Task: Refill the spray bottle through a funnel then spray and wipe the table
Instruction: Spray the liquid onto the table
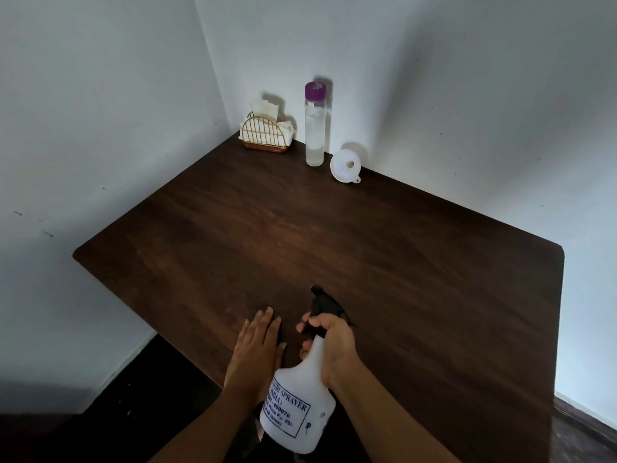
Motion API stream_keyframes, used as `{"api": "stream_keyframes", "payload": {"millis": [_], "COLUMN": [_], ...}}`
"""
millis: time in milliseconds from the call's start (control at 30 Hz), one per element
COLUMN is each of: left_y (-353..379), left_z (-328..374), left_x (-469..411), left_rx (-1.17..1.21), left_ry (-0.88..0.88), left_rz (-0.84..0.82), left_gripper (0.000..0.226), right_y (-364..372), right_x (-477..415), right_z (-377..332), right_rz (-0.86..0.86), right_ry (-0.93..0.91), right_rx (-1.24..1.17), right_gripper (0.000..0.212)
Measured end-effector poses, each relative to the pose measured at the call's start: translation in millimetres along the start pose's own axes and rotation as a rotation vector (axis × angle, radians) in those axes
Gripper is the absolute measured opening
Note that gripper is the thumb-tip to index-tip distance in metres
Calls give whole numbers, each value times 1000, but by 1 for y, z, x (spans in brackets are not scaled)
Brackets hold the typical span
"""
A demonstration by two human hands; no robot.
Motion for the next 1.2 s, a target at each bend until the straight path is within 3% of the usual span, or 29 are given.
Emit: {"api": "stream_keyframes", "payload": {"millis": [67, 167, 233, 300, 467, 733, 933, 1100, 1200], "left_y": [2, 6, 5, 4, 2, -2, 3, 0, 1], "left_z": [-1, -3, -3, -2, 0, 5, 2, 5, 4], "left_x": [0, 1, 1, 1, 1, 1, 1, 1, 1], "left_rx": [-4, -15, -15, -20, -47, -54, -65, -53, -47], "left_ry": [13, 7, 6, 6, 18, 12, -7, 13, -12], "left_rz": [18, -1, 3, 9, 9, -24, -20, 2, 0], "left_gripper": [64, 57, 54, 53, 58, 86, 80, 95, 84], "right_y": [2, 9, 11, 5, -15, -25, -32, -40, -40], "right_x": [10, 33, 45, 48, 48, 47, 52, 51, 53], "right_z": [-9, -29, -38, -44, -47, -38, -38, -36, -35], "right_rz": [-46, -187, -179, -102, -6, 88, 100, 128, 97], "right_ry": [-119, -519, -770, -864, -951, -866, -904, -869, -870], "right_rx": [48, 176, 331, 404, 508, 538, 540, 458, 478], "right_gripper": [18, 21, 21, 20, 19, 13, 15, 22, 17]}}
Point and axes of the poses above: each hand's wrist, its own x-axis away from the middle knuckle, its own y-axis out of the palm, z = x × y, the point moved 5 cm from there along -x, towards the middle knuckle, and after that the axes turned 14 degrees about z, right-handed, at the moved point
